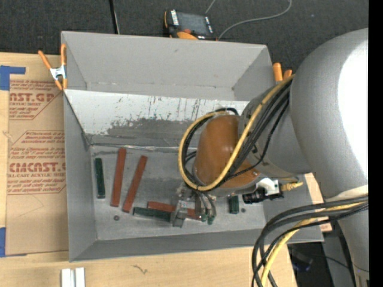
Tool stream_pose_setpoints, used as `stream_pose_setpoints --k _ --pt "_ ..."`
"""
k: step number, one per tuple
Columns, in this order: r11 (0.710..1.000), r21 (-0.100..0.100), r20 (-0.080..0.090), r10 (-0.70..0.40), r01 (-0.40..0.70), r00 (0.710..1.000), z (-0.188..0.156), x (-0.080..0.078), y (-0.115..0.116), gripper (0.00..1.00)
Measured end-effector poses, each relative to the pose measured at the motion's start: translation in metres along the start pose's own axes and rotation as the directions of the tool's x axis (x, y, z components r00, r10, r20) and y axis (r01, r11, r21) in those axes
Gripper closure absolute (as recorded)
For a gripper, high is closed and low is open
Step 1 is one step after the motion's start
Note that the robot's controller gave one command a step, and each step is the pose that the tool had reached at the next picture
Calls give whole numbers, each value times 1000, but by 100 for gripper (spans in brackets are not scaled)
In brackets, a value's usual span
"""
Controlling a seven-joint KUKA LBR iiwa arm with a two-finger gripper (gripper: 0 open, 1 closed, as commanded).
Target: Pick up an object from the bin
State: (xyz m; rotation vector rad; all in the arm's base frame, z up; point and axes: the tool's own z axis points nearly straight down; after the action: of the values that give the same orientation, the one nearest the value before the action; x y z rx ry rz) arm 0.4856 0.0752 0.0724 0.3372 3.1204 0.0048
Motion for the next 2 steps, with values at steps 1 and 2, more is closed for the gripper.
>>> stream_pose_setpoints --k 1,2 --pt "999 4 -12 46 -46 999 0 -12 5 100" --pt "995 -1 -8 95 -95 995 -2 -70 -3 100"
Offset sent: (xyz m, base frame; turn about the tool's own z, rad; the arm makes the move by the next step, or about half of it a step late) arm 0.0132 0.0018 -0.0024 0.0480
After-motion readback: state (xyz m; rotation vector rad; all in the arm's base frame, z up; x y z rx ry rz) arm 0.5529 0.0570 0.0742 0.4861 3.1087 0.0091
